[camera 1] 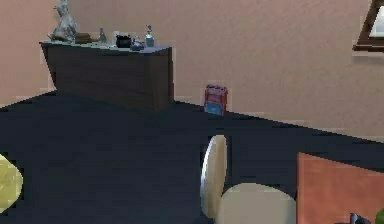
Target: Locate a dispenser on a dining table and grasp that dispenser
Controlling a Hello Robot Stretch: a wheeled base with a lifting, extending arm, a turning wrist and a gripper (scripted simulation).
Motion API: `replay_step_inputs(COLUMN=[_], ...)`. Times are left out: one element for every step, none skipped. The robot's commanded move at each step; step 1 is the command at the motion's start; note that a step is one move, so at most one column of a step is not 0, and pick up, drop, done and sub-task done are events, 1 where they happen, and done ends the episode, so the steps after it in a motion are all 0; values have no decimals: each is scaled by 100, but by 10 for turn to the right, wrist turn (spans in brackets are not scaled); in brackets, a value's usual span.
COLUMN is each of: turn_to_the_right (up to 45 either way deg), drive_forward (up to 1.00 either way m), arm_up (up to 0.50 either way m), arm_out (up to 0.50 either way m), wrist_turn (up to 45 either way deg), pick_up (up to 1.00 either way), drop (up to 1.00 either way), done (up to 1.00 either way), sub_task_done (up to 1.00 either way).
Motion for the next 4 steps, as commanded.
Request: replay_step_inputs(turn_to_the_right=[-120, 450, 450, 450], drive_forward=[0, 0, 0, 0], arm_up=[0, 0, 0, 0], arm_out=[0, 0, 0, 0], wrist_turn=[0, 0, 0, 0], pick_up=[0, 0, 0, 0], drop=[0, 0, 0, 0], done=[0, 0, 0, 0], sub_task_done=[0, 0, 0, 0])
